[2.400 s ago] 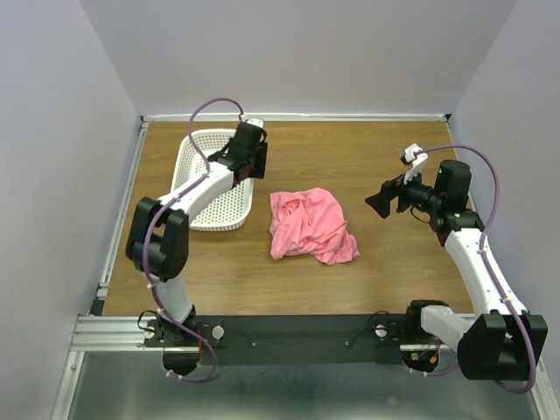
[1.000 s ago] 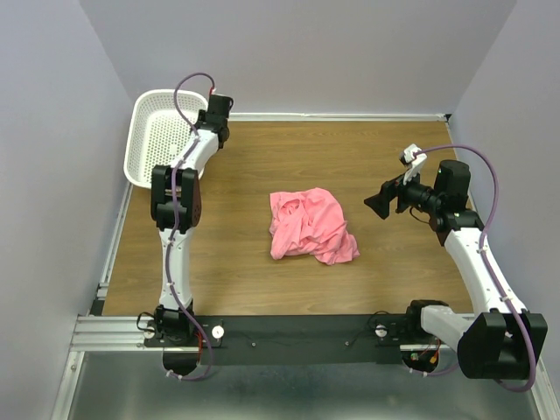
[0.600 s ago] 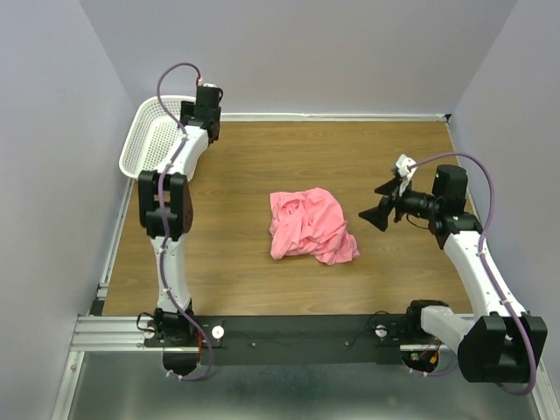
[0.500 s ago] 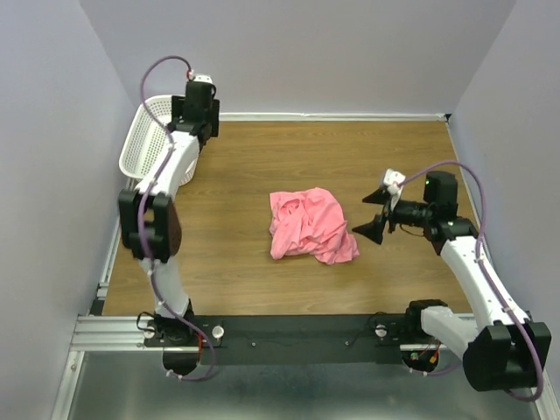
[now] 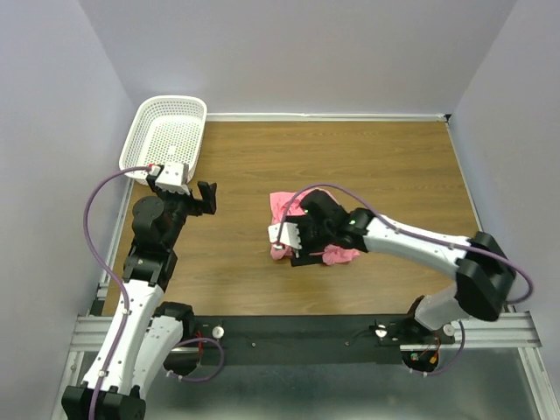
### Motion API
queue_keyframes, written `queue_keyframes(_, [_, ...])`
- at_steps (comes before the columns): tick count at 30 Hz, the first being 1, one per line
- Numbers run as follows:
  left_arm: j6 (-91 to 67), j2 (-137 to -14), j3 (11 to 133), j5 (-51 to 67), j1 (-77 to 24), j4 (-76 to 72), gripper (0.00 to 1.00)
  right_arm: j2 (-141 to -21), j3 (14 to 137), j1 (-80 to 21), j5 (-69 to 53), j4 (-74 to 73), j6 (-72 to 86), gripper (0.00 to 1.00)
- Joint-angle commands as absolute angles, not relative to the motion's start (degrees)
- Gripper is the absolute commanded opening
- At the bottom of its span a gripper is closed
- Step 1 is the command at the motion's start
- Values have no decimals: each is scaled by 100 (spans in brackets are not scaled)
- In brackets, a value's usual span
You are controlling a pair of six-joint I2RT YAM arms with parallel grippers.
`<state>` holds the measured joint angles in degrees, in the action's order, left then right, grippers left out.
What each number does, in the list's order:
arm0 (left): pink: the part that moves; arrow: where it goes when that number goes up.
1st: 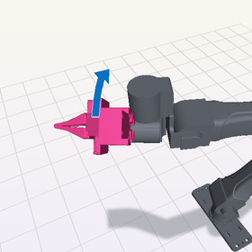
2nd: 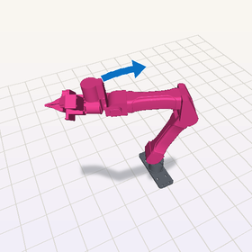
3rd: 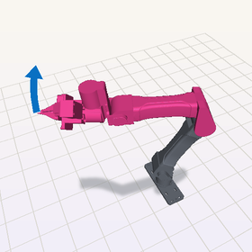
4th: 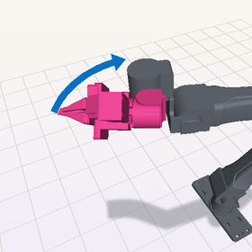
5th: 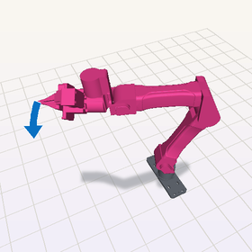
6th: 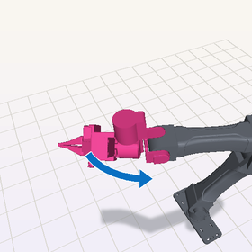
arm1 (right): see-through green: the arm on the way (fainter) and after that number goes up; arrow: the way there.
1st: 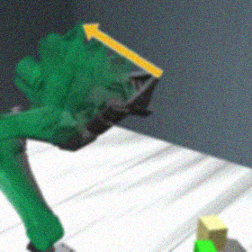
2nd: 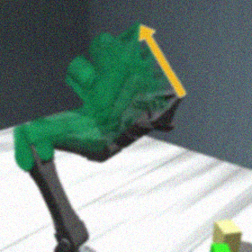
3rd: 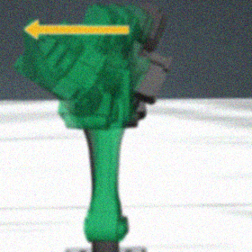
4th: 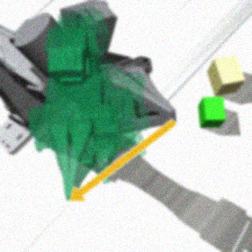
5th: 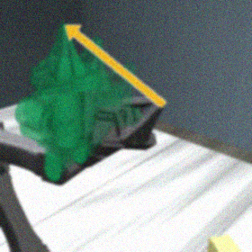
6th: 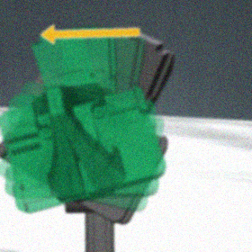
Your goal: Fold and stack the t-shirts
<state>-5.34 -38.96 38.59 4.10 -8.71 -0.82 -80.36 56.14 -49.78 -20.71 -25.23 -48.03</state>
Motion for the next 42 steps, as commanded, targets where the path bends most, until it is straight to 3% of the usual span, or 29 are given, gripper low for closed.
queue_keyframes(1, [-598,-3402,3648,641,-879,-342,97,-8832,6090,-5352,-221,-2452,-4668,82])
queue_keyframes(4, [-571,-3445,3744,545,-879,-264,96,-9218,6302,-5370,139,-2417,-4395,69])
queue_keyframes(6, [-597,-3550,3814,510,-879,-97,96,-9307,6284,-5370,254,-2391,-4281,47])
queue_keyframes(7, [-598,-3586,3832,553,-879,-71,95,-9308,6284,-5370,307,-2391,-4202,34])
queue_keyframes(8, [-606,-3612,3841,649,-879,-70,95,-9221,6293,-5344,342,-2373,-4105,3])
queue_keyframes(10, [-606,-3656,3850,720,-879,-53,94,-8880,6415,-5204,256,-2320,-3754,1])
queue_keyframes(13, [-598,-3656,3841,896,-879,-61,94,-8282,6818,-4161,27,-2198,-2921,0])
queue_keyframes(17, [-606,-3630,3814,1326,-888,-141,93,-7473,6350,-1397,191,-1347,-1522,1])
queue_keyframes(19, [-615,-3647,3806,1432,-896,-167,93,-7374,5926,-602,492,-915,-1301,1])
queue_keyframes(20, [-615,-3647,3797,1476,-896,-193,93,-7374,5732,-171,196,-905,-1301,1])
queue_keyframes(21, [-633,-3674,3788,1564,-896,-202,93,-7461,5469,573,45,-905,-1292,36])
queue_keyframes(22, [-650,-3691,3779,1634,-896,-237,93,-7488,5328,850,27,-923,-1301,56])
queue_keyframes(23, [-685,-3744,3762,1809,-896,-272,93,-7488,5222,1235,-200,-966,-1379,91])
queue_keyframes(24, [-773,-3779,3744,1898,-905,-299,93,-7314,4916,1387,-350,-984,-1597,100])
queue_keyframes(28, [-1290,-4156,3700,2407,-958,-544,93,-6725,4316,1600,-1290,-1194,-2152,100])
queue_keyframes(32, [-1827,-4910,3683,2558,-1351,-747,86,-6145,4140,1600,-2956,-1634,-2618,100])
queue_keyframes(34, [-1942,-5219,3761,2374,-1747,-703,84,-6205,4166,1600,-3644,-1966,-2882,100])
queue_keyframes(37, [-2074,-5861,4051,1803,-2635,-642,84,-6801,4411,1573,-5609,-3034,-3819,100])
queue_keyframes(39, [-2153,-6308,4165,1461,-3145,-650,83,-7406,4728,1214,-5696,-3435,-4244,100])
queue_keyframes(42, [-2197,-6618,4298,1266,-3435,-721,80,-7673,4861,301,-4696,-3411,-4517,97])
